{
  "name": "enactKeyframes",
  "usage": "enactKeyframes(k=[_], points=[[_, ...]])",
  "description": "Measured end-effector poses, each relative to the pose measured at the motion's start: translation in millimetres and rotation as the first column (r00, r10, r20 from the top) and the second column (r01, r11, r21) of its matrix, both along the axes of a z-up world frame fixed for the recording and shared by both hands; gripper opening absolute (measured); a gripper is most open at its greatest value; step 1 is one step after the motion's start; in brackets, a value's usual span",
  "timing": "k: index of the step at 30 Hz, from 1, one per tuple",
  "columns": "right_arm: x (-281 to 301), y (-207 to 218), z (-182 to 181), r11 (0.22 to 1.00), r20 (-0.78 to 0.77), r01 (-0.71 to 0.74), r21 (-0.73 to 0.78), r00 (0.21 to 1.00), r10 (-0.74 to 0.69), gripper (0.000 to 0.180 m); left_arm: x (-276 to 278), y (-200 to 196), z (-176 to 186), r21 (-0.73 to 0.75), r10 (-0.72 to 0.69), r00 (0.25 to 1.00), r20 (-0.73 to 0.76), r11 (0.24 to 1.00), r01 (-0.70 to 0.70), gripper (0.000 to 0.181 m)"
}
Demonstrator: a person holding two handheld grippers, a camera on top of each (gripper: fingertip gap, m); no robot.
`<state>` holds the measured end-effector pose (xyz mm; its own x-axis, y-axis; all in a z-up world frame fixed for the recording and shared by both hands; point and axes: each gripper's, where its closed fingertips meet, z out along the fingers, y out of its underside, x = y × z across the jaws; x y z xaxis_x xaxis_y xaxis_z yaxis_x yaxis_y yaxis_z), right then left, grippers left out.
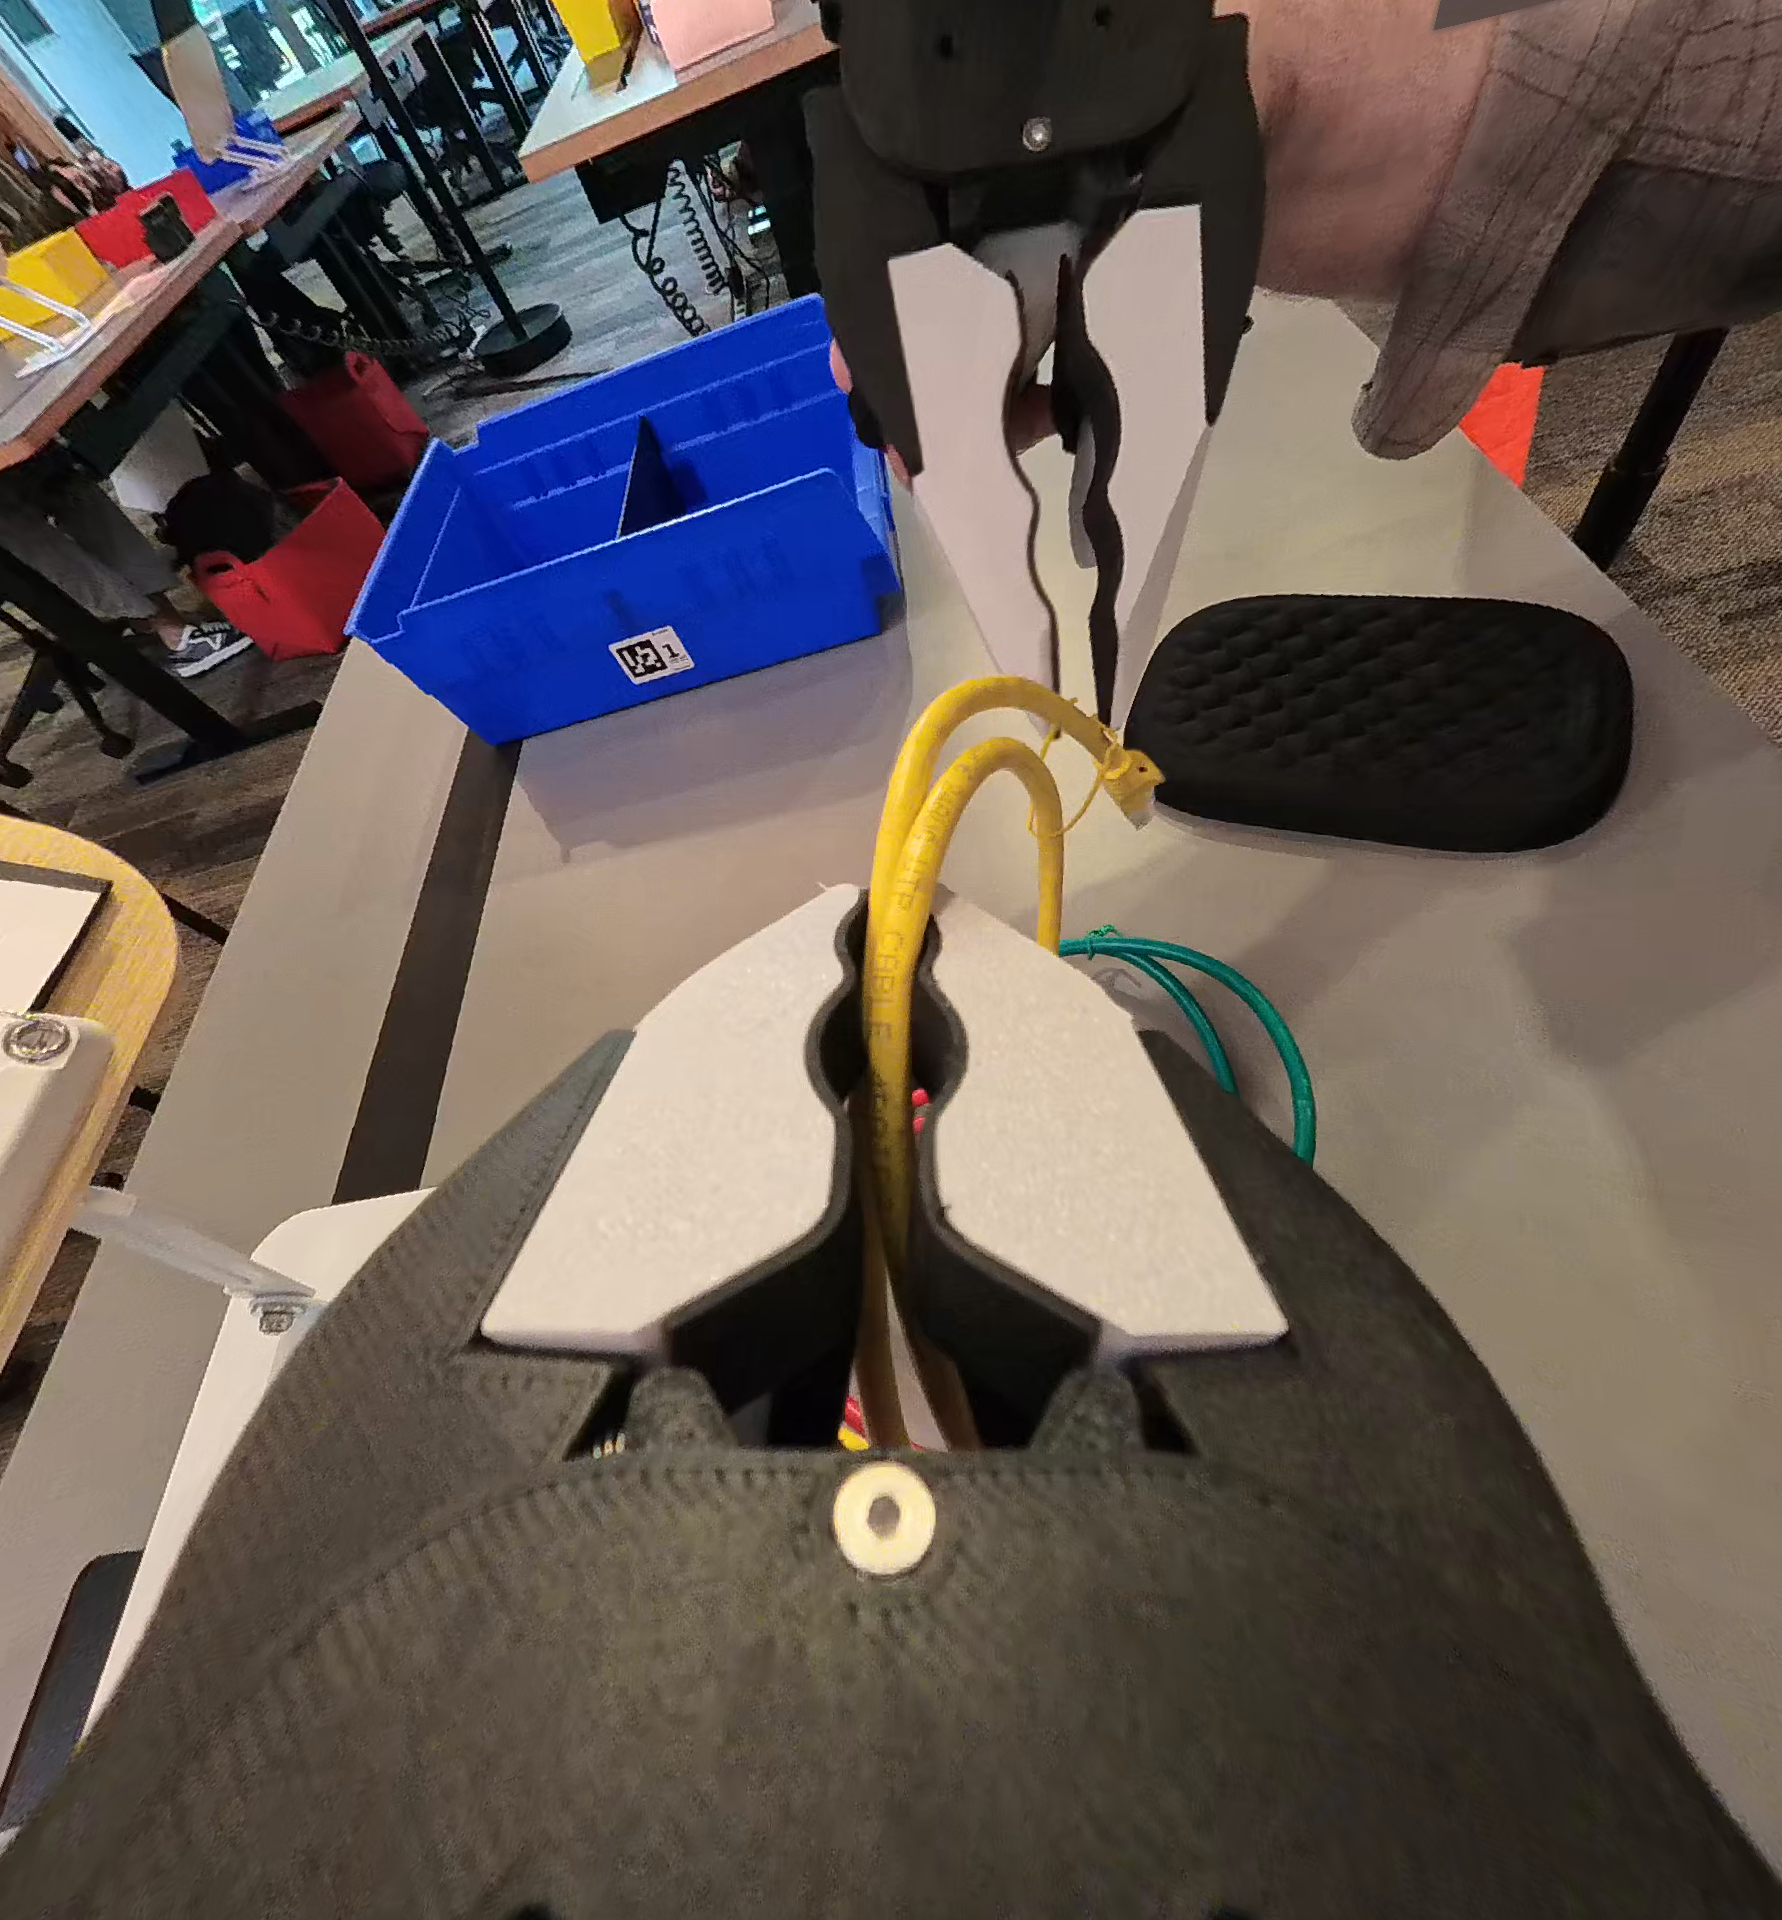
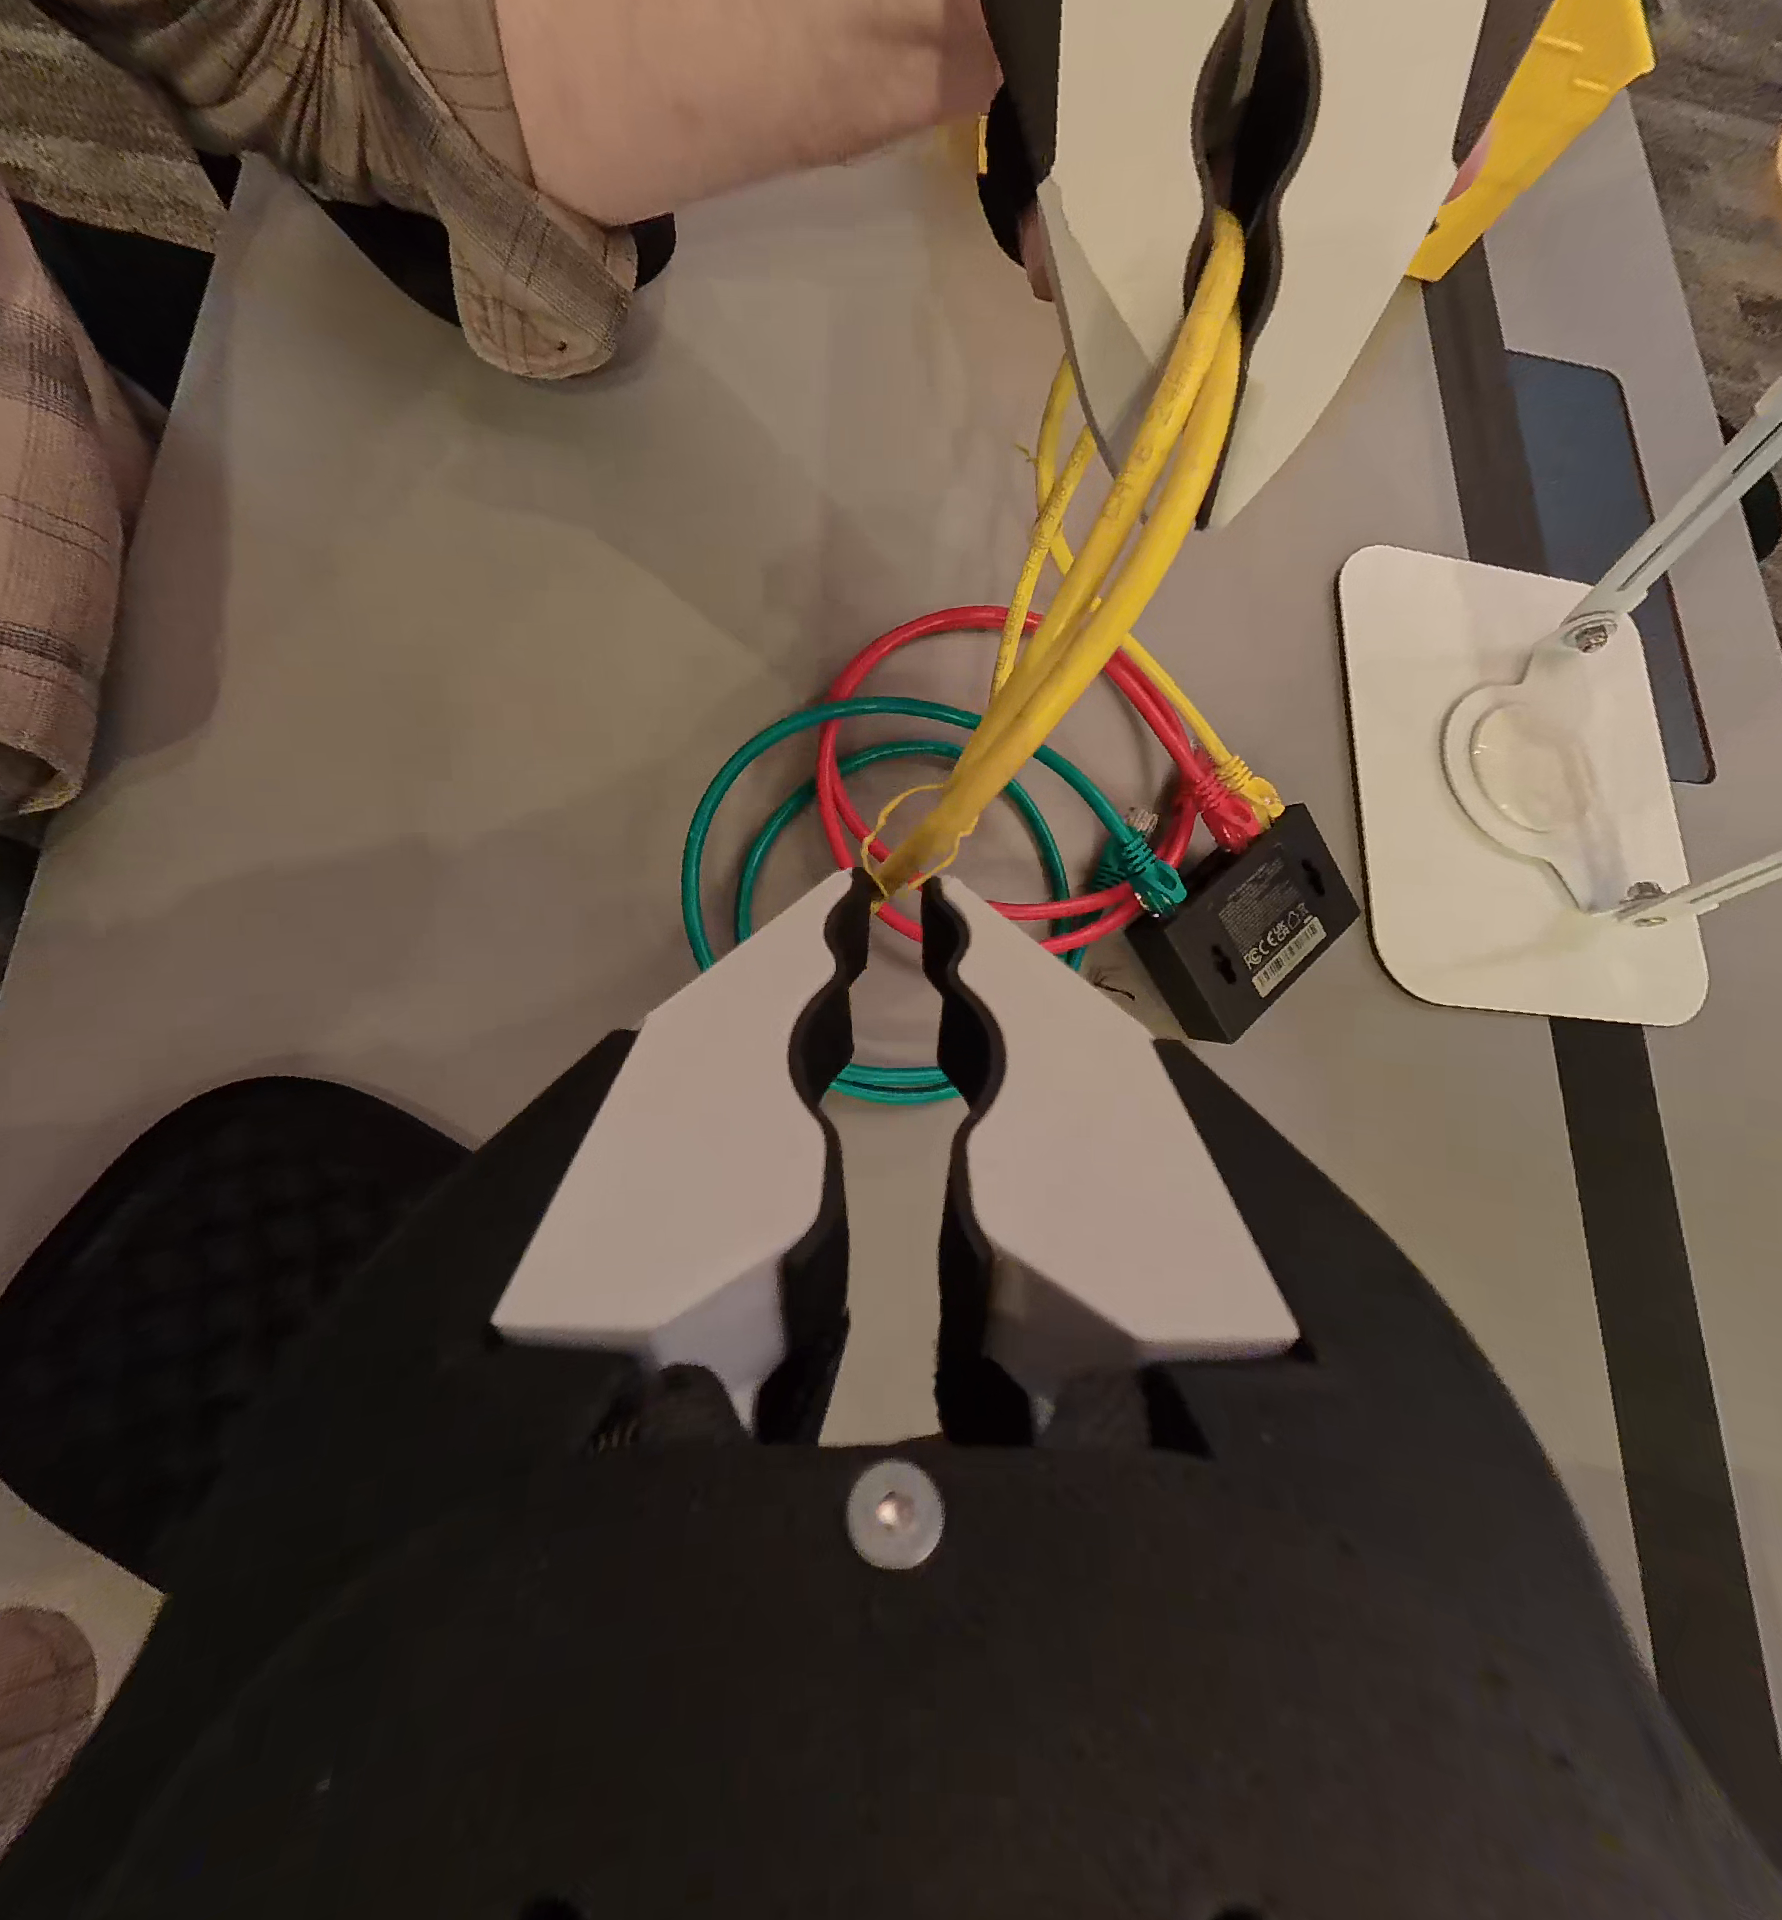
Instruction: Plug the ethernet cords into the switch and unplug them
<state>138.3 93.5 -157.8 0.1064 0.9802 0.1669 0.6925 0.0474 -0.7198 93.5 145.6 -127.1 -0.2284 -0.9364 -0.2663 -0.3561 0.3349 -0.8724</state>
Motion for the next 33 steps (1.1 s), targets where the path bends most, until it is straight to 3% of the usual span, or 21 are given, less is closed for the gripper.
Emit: enactKeyframes(k=[12, 18, 25, 33], points=[[2, 1, -1, 0.999, 0.035, 0.027, 0.030, 0.999, -0.028, 0.000, 0, 1, -1, 0.000, 0.002, 1.000, -0.004, 1.000, -0.002, 0.004], [2, 7, 13, 0.990, -0.135, 0.124, -0.069, 0.982, -0.132, 0.000, 1, 5, 3, 0.016, 0.025, 0.999, 0.019, 1.000, -0.026, 0.004], [1, 12, 24, 0.960, -0.365, 0.198, -0.199, 0.894, -0.260, 0.000, 2, 9, 7, 0.026, 0.054, 0.998, 0.043, 0.998, -0.056, 0.004], [-3, 13, 40, 0.947, -0.490, 0.121, -0.298, 0.832, -0.260, 0.000, 4, -1, 1, 0.044, 0.013, 1.000, 0.005, 0.999, -0.013, 0.004]])
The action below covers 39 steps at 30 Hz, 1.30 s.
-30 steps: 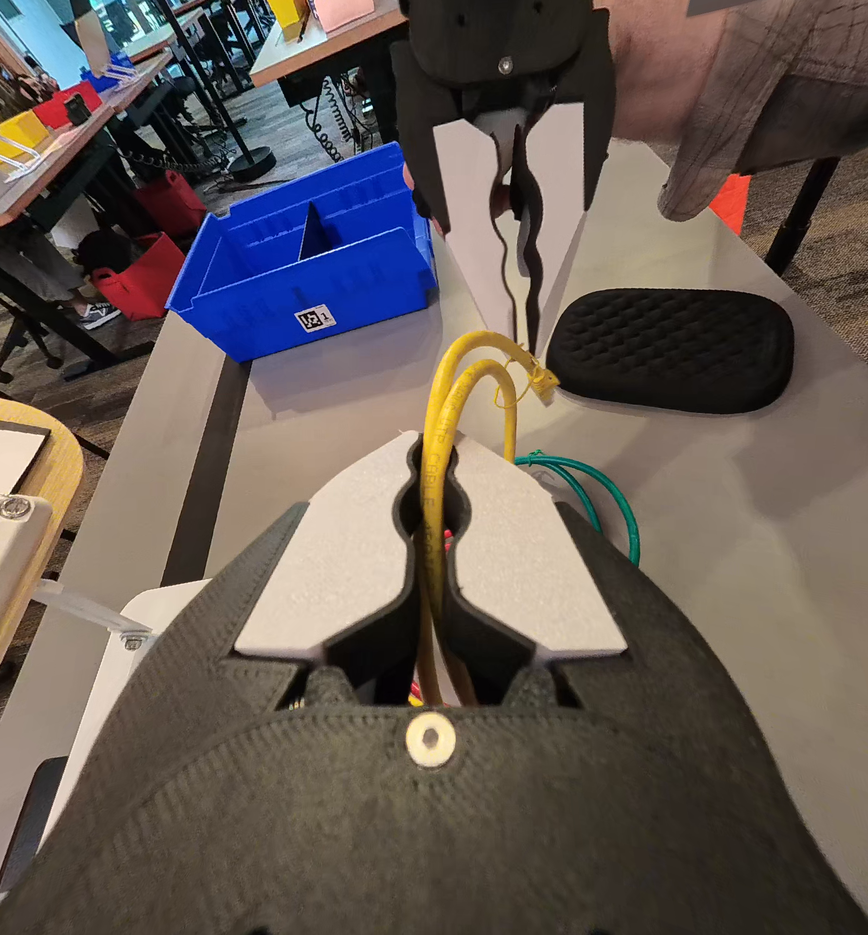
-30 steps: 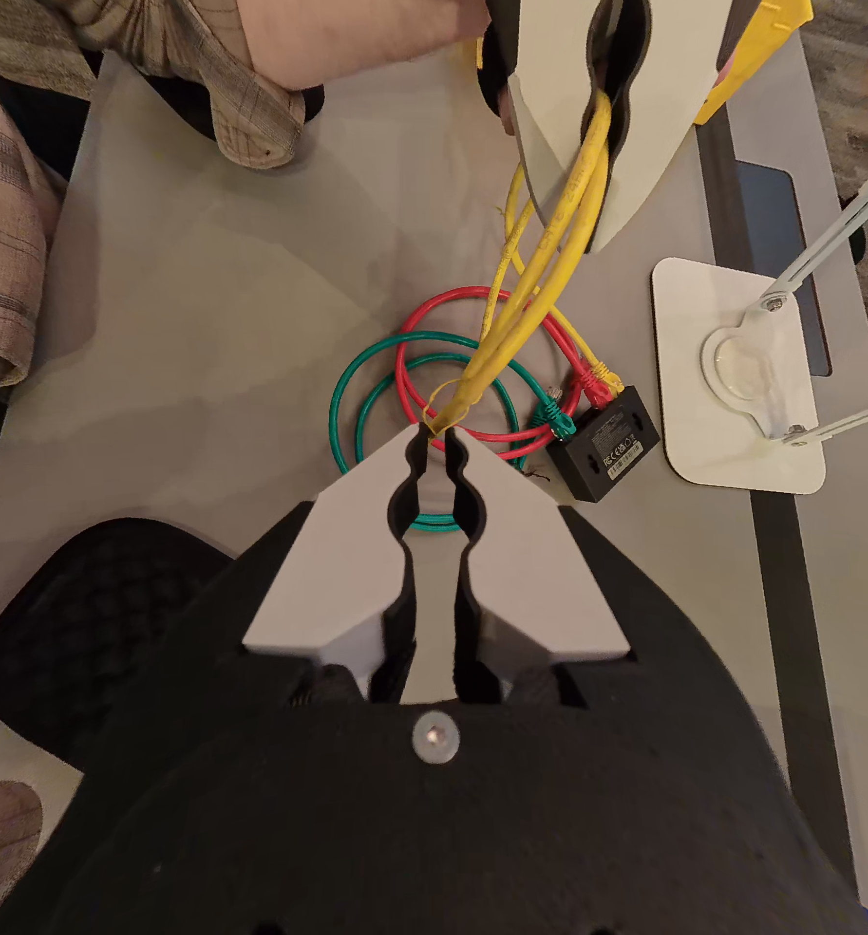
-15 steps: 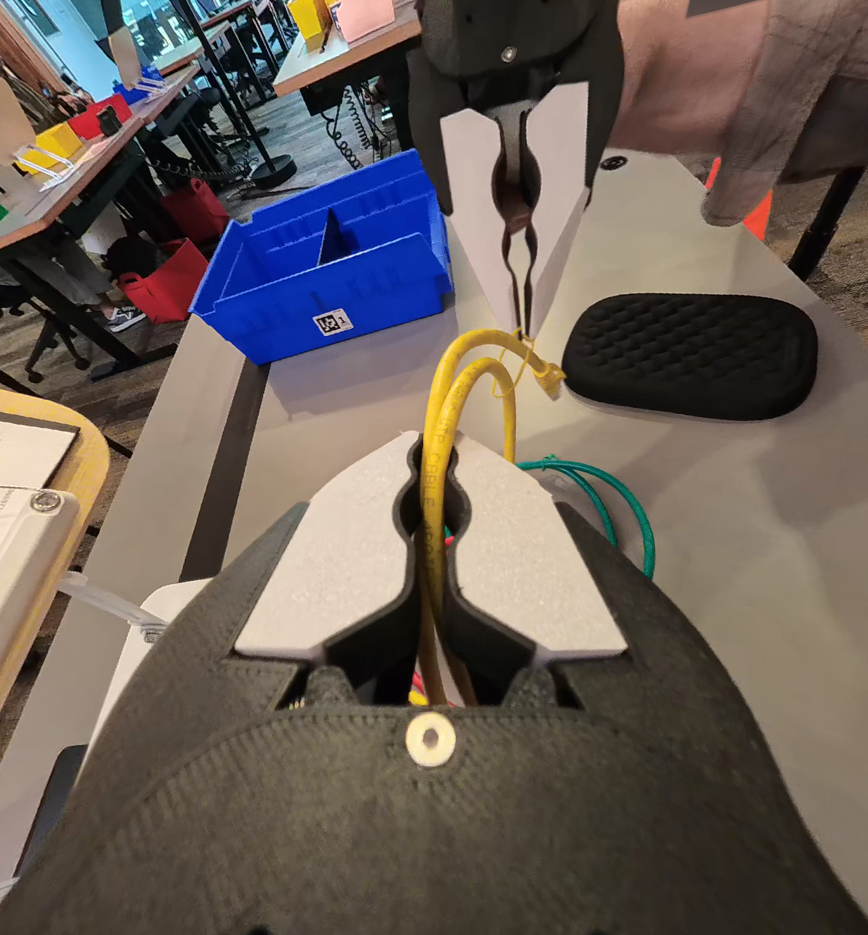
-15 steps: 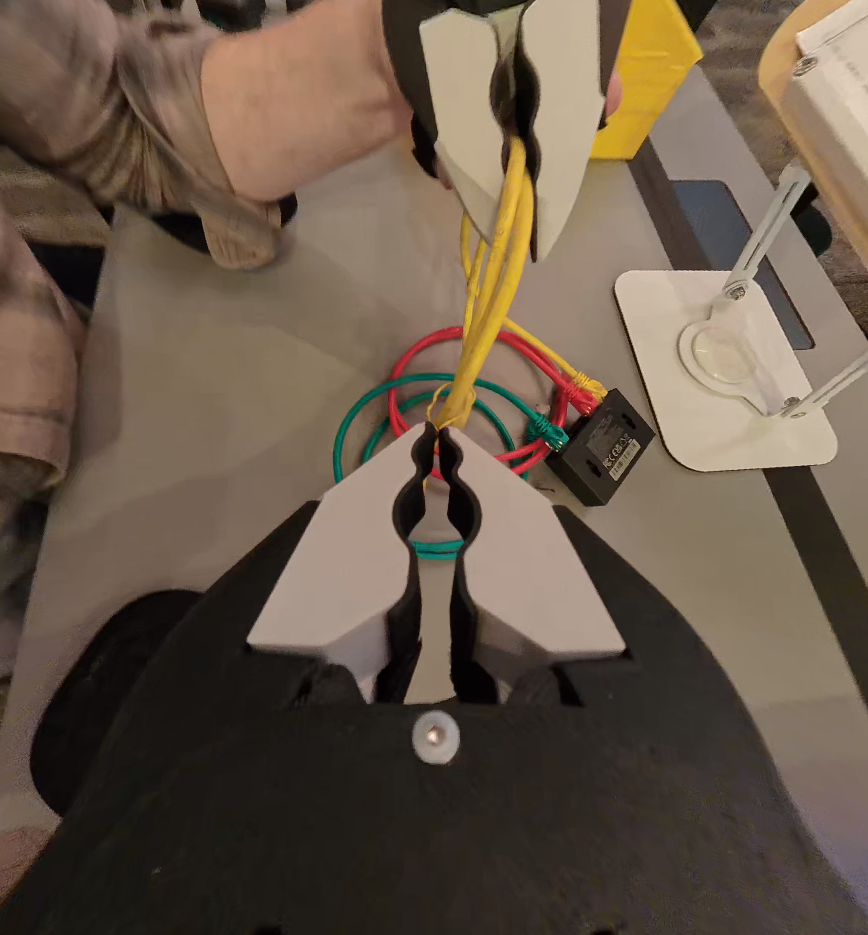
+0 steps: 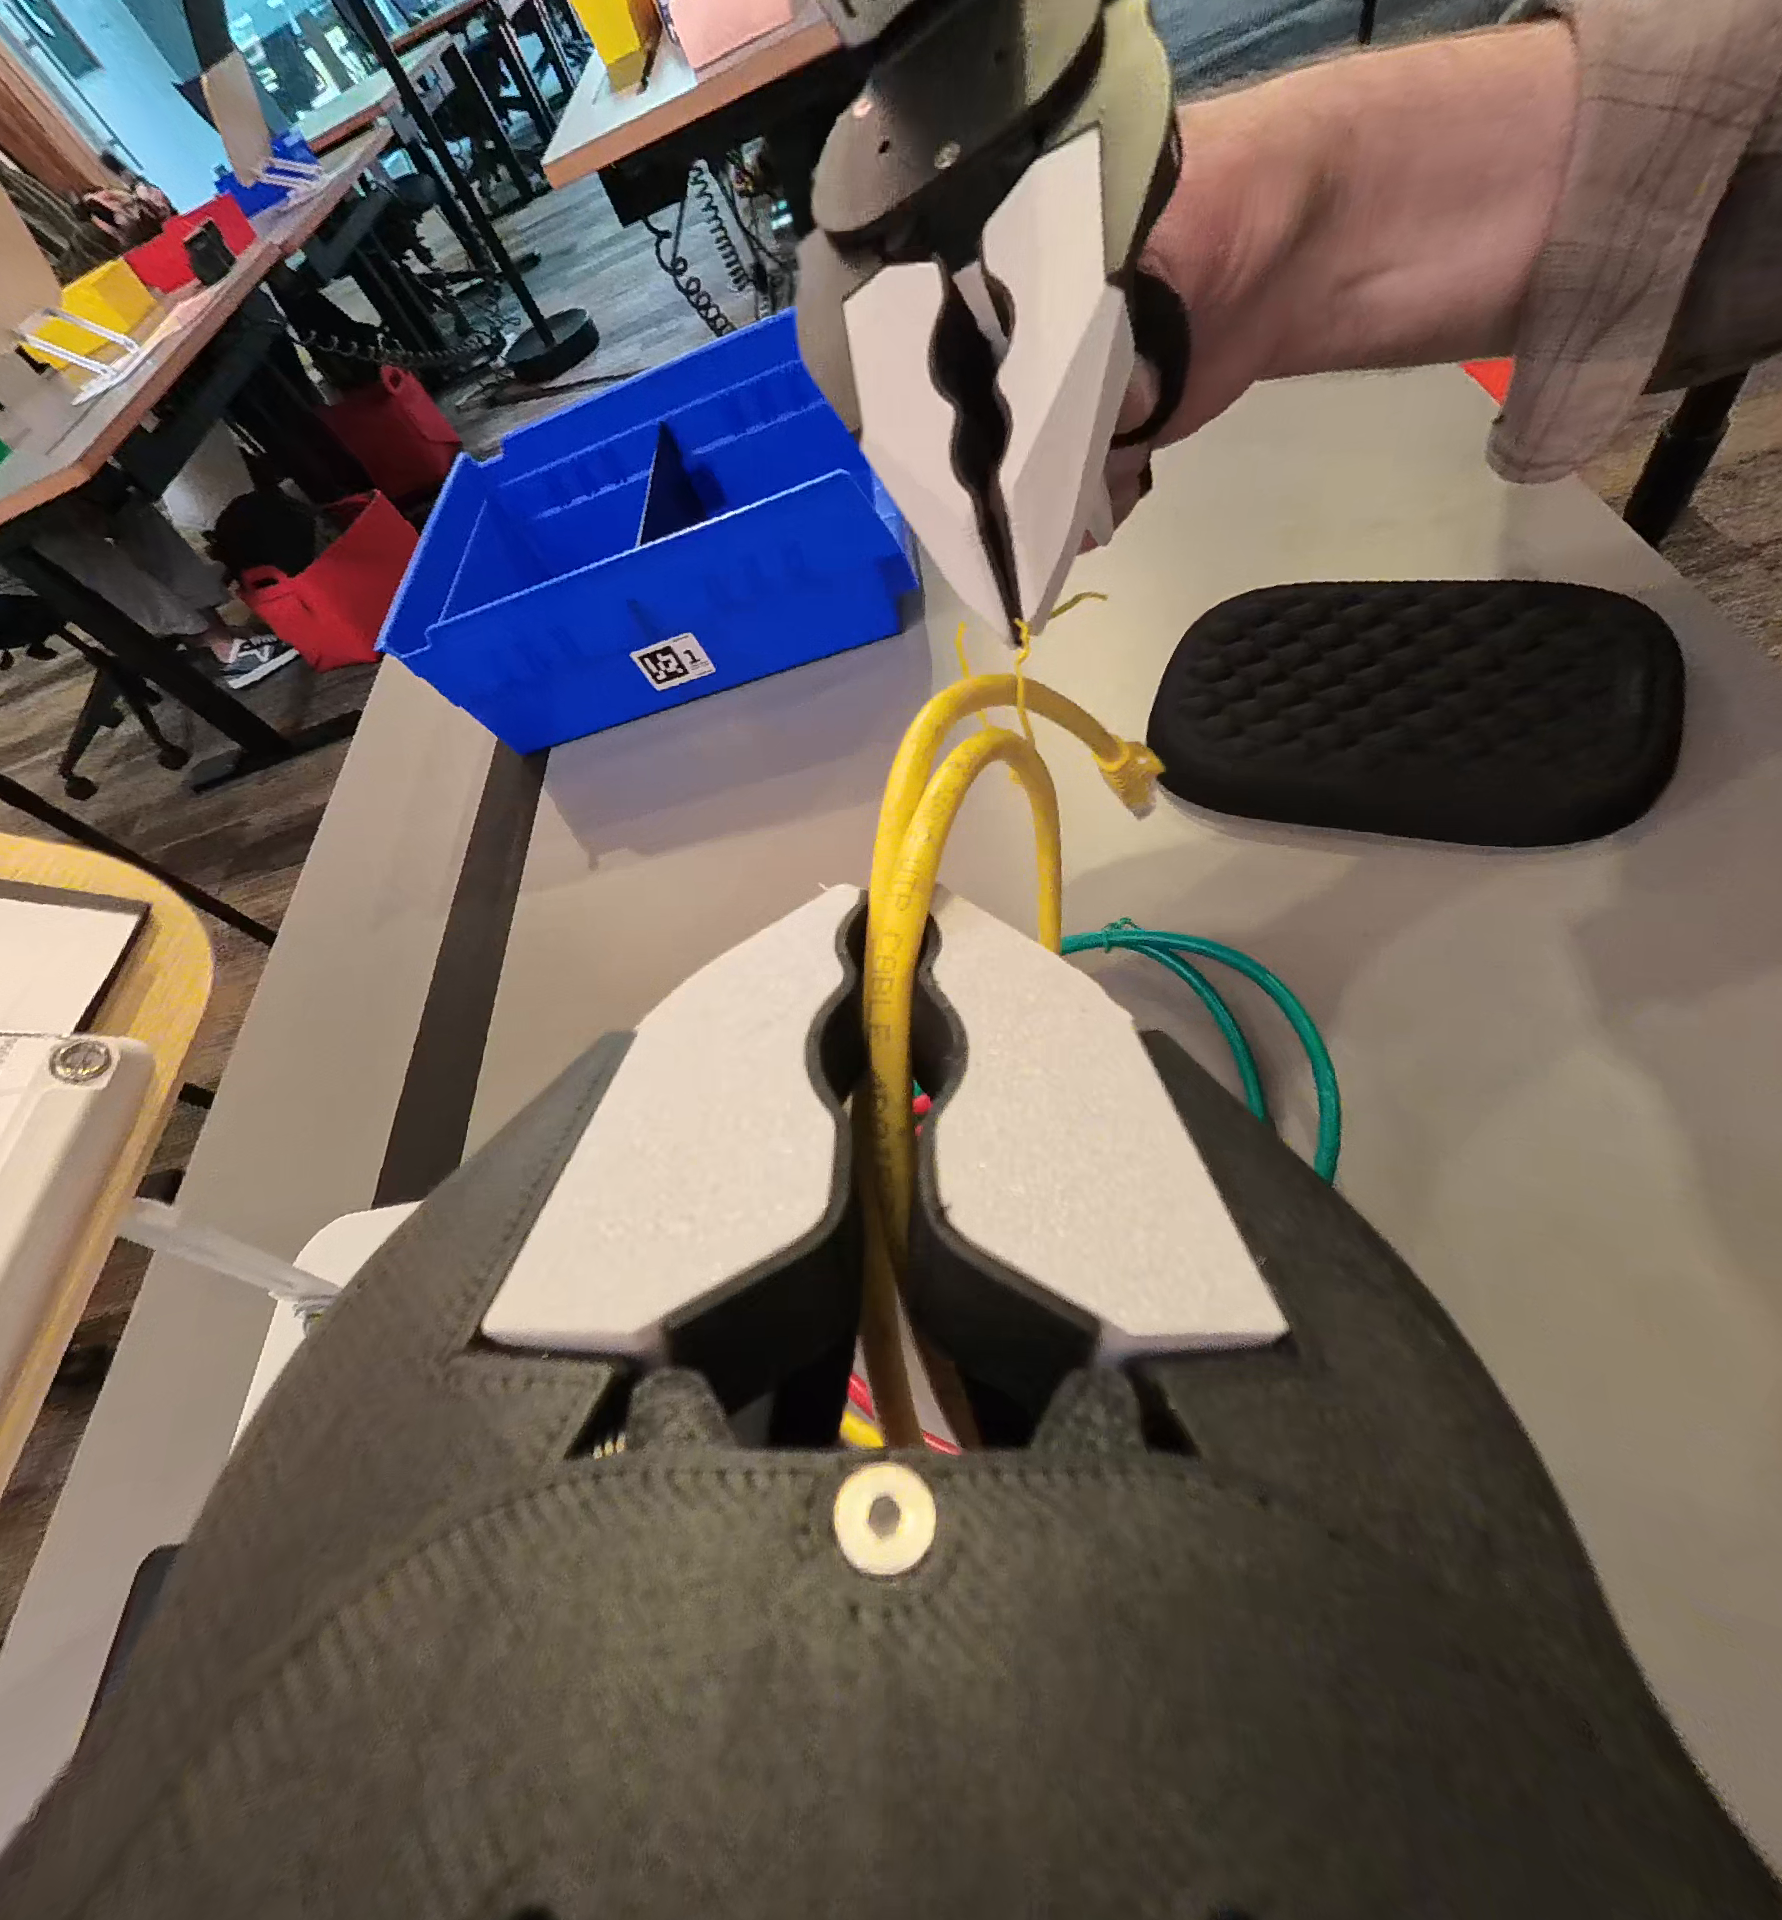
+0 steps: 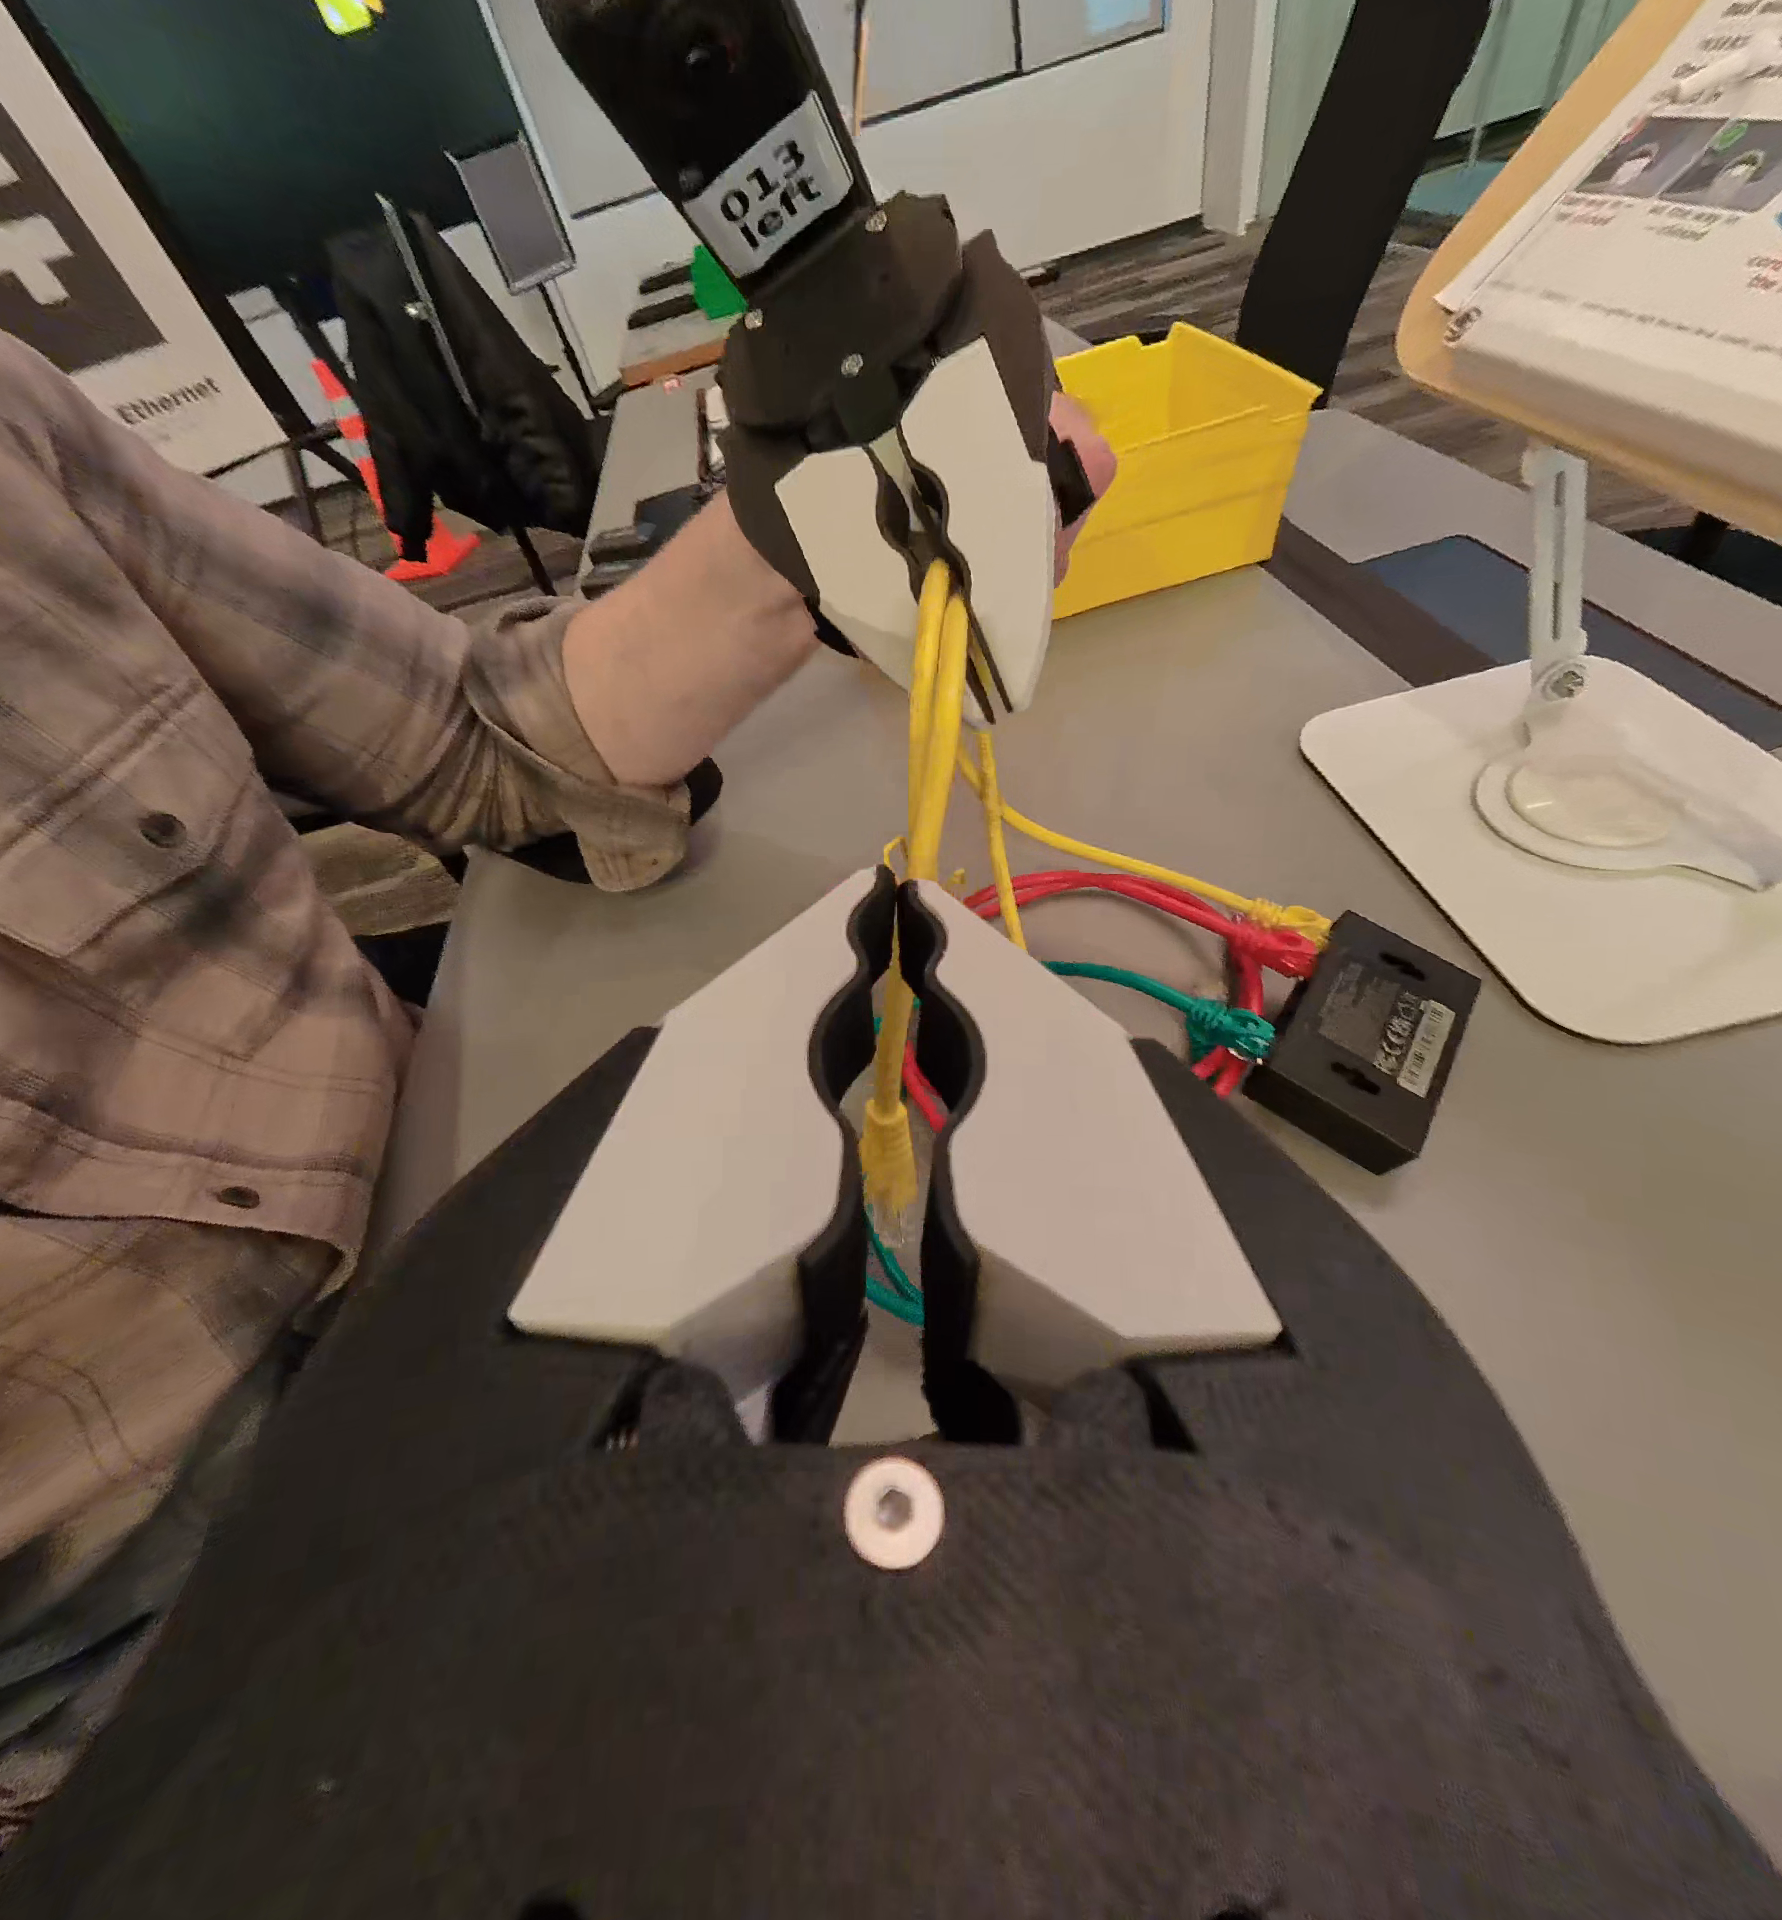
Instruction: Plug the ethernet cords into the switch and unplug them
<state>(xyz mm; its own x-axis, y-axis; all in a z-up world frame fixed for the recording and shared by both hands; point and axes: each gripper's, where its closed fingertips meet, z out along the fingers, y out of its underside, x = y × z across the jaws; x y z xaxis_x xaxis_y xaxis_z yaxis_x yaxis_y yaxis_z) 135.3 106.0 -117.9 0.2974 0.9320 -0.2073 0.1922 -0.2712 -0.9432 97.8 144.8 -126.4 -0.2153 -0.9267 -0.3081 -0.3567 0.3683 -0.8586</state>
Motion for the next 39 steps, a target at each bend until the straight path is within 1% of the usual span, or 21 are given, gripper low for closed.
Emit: enactKeyframes(k=[8, 14, 24, 28, 32, 39], points=[[-14, 6, 9, 0.993, -0.105, -0.066, -0.101, 0.993, 0.056, 0.000, 2, -9, -7, 0.007, -0.046, 0.999, -0.027, 0.999, 0.046, 0.004], [-20, 12, 8, 0.979, -0.205, -0.108, -0.174, 0.976, 0.071, 0.000, 2, -14, -10, -0.002, -0.077, 0.996, -0.034, 0.997, 0.077, 0.004], [-31, 13, -2, 0.942, -0.219, -0.198, -0.271, 0.966, 0.140, 0.000, 7, -25, -13, -0.016, -0.130, 0.991, -0.032, 0.991, 0.130, 0.003], [-35, 13, -6, 0.935, -0.211, -0.213, -0.282, 0.965, 0.155, 0.000, 9, -29, -15, -0.024, -0.140, 0.989, -0.036, 0.990, 0.140, 0.004], [-35, 14, -8, 0.938, -0.199, -0.202, -0.281, 0.969, 0.149, 0.000, 11, -30, -16, -0.045, -0.146, 0.989, -0.028, 0.988, 0.145, 0.004], [-32, 15, -8, 0.951, -0.169, -0.165, -0.261, 0.978, 0.123, 0.006, 13, -28, -15, -0.085, -0.144, 0.990, 0.000, 0.986, 0.144, 0.004]])
